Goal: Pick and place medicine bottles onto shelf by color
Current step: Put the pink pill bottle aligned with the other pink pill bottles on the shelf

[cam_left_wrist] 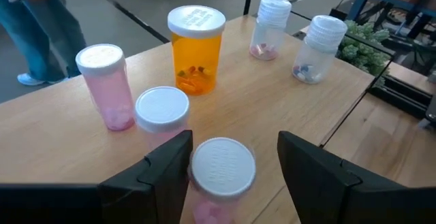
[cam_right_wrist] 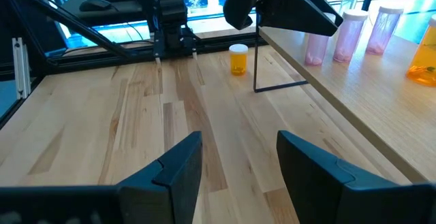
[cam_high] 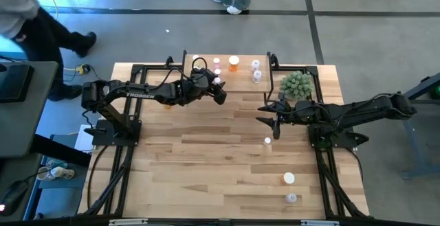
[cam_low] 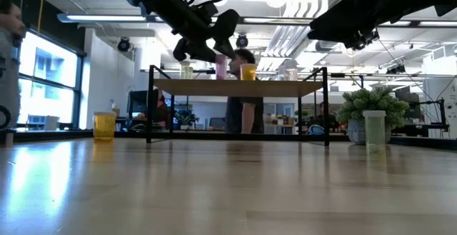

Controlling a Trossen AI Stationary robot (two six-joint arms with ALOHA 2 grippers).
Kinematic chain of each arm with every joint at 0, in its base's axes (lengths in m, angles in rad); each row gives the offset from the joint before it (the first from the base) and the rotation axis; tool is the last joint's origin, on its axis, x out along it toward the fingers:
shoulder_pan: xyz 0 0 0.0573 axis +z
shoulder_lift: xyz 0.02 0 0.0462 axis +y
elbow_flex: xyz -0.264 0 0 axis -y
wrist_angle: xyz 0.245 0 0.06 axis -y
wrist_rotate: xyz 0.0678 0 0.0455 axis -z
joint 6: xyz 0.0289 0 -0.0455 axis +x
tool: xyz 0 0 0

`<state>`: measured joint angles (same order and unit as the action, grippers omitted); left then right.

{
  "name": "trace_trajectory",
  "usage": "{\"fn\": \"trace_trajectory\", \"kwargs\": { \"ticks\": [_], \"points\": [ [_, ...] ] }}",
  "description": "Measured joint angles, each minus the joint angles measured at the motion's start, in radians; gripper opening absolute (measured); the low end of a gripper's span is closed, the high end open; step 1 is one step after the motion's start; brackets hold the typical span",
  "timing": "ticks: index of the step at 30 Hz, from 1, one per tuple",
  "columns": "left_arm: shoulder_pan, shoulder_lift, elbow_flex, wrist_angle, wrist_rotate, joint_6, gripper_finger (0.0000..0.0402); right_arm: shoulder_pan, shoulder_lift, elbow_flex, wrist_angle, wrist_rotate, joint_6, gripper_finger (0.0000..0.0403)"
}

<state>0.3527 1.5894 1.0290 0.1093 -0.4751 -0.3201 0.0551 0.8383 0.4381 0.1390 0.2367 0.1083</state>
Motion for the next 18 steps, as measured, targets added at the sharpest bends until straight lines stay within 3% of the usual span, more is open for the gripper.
{"fn": "trace_trajectory", "kwargs": {
  "ticks": [18],
  "points": [
    [0.0, 0.0, 0.038, -0.04, 0.0, 0.017, 0.0207, 0.0, 0.0, 0.0, 0.0, 0.0, 0.0, 0.0181]
  ]
}}
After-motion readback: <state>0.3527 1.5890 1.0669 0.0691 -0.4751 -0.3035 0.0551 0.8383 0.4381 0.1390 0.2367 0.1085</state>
